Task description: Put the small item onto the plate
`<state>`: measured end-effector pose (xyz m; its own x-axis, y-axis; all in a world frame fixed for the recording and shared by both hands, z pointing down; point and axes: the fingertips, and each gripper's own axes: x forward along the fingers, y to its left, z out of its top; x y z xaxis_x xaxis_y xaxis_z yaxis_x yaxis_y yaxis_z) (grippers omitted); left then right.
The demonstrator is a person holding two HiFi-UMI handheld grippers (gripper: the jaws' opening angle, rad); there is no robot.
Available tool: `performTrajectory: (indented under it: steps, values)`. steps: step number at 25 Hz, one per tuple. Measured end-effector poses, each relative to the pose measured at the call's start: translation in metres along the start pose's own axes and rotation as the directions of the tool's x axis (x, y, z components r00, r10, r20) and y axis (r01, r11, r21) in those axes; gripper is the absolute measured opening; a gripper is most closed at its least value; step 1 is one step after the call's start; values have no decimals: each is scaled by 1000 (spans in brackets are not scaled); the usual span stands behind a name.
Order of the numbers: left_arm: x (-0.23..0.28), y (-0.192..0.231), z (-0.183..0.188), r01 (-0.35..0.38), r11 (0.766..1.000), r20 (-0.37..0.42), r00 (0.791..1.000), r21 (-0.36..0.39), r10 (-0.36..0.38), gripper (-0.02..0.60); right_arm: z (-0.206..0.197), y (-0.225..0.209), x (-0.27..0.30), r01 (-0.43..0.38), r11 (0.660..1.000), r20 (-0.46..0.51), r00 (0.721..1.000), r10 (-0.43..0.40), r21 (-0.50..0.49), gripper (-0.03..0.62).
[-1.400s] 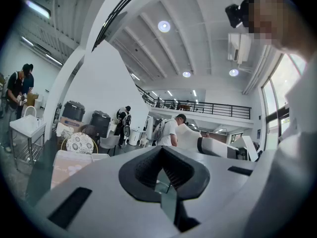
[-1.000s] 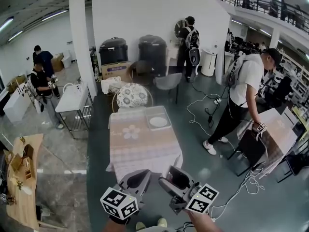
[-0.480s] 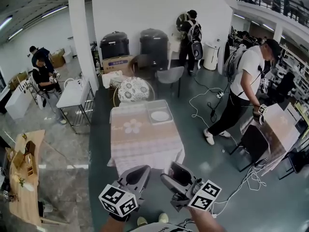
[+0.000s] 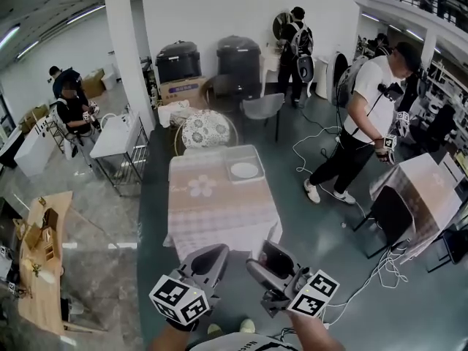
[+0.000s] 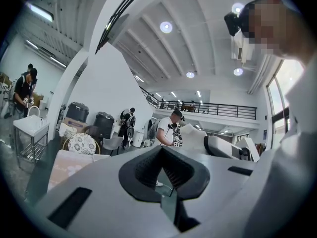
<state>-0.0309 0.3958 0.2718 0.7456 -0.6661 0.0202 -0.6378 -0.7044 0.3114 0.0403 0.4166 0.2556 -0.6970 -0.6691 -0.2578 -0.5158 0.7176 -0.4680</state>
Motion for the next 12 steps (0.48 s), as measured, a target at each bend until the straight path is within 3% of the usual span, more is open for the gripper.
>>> performTrajectory:
  steps: [12]
  values:
    - [42, -8, -5, -16, 1000, -4, 1000, 12, 16, 6, 18, -38, -15, -3, 1000, 8, 1000, 3, 18, 291]
